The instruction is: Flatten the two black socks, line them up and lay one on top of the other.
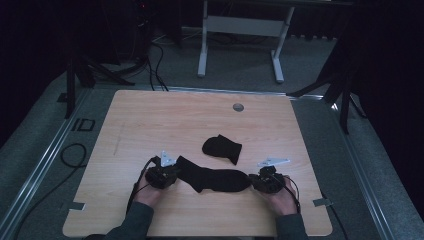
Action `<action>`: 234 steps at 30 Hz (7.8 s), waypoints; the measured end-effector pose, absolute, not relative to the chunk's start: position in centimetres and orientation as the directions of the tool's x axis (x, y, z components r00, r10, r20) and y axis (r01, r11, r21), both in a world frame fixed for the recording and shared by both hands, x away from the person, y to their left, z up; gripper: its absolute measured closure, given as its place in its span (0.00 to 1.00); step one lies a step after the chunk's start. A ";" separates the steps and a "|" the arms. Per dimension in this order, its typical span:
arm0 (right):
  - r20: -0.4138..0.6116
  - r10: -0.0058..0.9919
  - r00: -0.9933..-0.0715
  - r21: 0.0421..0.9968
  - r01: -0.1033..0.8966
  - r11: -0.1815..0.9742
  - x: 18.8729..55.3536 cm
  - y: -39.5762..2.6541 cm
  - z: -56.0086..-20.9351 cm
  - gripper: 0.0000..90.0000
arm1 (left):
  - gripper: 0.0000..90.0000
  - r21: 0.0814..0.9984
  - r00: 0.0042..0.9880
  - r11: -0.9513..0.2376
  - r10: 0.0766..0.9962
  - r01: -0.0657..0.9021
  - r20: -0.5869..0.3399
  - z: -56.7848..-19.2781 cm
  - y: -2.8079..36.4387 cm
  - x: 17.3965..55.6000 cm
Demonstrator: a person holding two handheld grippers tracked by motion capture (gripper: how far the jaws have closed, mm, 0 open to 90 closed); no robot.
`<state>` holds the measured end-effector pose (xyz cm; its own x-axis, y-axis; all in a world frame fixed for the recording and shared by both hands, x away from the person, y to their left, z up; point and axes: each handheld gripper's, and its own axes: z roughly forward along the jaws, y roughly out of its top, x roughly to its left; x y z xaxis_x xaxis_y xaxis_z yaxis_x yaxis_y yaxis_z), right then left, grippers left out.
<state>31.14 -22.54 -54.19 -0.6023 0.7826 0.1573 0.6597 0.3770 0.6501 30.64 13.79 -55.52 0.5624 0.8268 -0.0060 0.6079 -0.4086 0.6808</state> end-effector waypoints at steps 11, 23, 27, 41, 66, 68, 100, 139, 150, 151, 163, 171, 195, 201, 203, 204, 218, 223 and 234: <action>0.123 0.791 -0.599 0.708 0.612 0.353 32.0 -20.5 -53.2 0.82 | 0.84 0.689 0.559 -0.395 0.829 0.608 -0.017 -55.6 13.7 30.6; 0.104 0.747 -0.656 0.718 0.570 0.400 34.3 -16.3 -52.3 0.88 | 0.82 0.693 0.556 -0.385 0.831 0.610 -0.029 -55.7 13.7 30.5; 0.081 0.739 -0.668 0.709 0.560 0.429 35.8 -14.8 -52.6 0.93 | 0.81 0.693 0.557 -0.384 0.830 0.610 -0.031 -55.7 13.7 30.5; -0.003 0.760 -0.650 0.669 0.564 0.485 39.8 -9.5 -53.7 1.00 | 0.81 0.694 0.558 -0.381 0.829 0.610 -0.035 -55.7 13.7 30.6; -0.043 0.676 -0.736 0.629 0.505 0.590 37.9 -9.3 -53.1 0.88 | 0.80 0.695 0.558 -0.381 0.829 0.610 -0.036 -55.7 13.7 30.6; -0.031 0.669 -0.743 0.633 0.503 0.588 38.1 -8.4 -53.0 0.84 | 0.80 0.695 0.560 -0.381 0.828 0.610 -0.038 -55.7 13.8 30.6; 0.207 0.793 -0.573 0.577 0.726 0.375 40.4 -7.8 -53.8 0.97 | 0.79 0.697 0.562 -0.380 0.826 0.608 -0.040 -55.7 13.7 30.7; 0.208 0.873 -0.440 0.761 0.634 0.138 37.2 -21.7 -48.4 0.96 | 0.62 0.706 0.540 -0.348 0.840 0.617 -0.057 -55.4 13.9 30.9; 0.193 0.904 -0.382 0.719 0.681 0.135 36.1 -25.9 -51.2 0.96 | 0.61 0.704 0.545 -0.359 0.837 0.612 -0.046 -55.5 13.8 30.9; 0.193 0.904 -0.382 0.719 0.681 0.135 36.1 -25.9 -51.2 0.96 | 0.61 0.704 0.544 -0.361 0.838 0.611 -0.043 -55.5 13.8 30.9; 0.084 0.919 -0.385 0.702 0.677 0.219 36.0 -27.5 -50.9 0.79 | 0.61 0.705 0.542 -0.360 0.839 0.611 -0.041 -55.6 13.8 31.0; 0.023 0.823 -0.567 0.694 0.602 0.395 37.3 -22.5 -50.5 0.71 | 0.62 0.705 0.544 -0.362 0.838 0.610 -0.041 -55.6 13.8 31.0; -0.012 0.724 -0.690 0.564 0.593 0.575 42.3 -15.2 -54.3 0.68 | 0.62 0.702 0.544 -0.362 0.838 0.613 -0.043 -55.6 13.7 31.0; -0.017 0.736 -0.677 0.567 0.600 0.565 42.0 -14.6 -54.3 0.85 | 0.61 0.700 0.546 -0.367 0.837 0.613 -0.039 -55.6 13.6 31.0; -0.020 0.736 -0.677 0.567 0.598 0.566 41.9 -14.3 -54.3 0.89 | 0.61 0.700 0.546 -0.367 0.837 0.613 -0.040 -55.6 13.6 31.0; -0.021 0.736 -0.677 0.566 0.599 0.566 41.9 -14.3 -54.3 0.90 | 0.61 0.699 0.546 -0.367 0.837 0.613 -0.039 -55.6 13.6 31.0; 0.028 0.740 -0.672 0.570 0.620 0.540 42.0 -12.9 -54.2 0.94 | 0.60 0.699 0.544 -0.361 0.838 0.617 -0.047 -55.6 13.4 30.8; 0.046 0.729 -0.683 0.600 0.602 0.526 41.5 -12.0 -53.0 0.94 | 0.59 0.699 0.543 -0.359 0.838 0.618 -0.049 -55.6 13.4 30.7; 0.056 0.719 -0.693 0.681 0.553 0.480 39.4 -10.8 -48.5 0.94 | 0.59 0.699 0.540 -0.353 0.840 0.622 -0.055 -55.6 13.3 30.6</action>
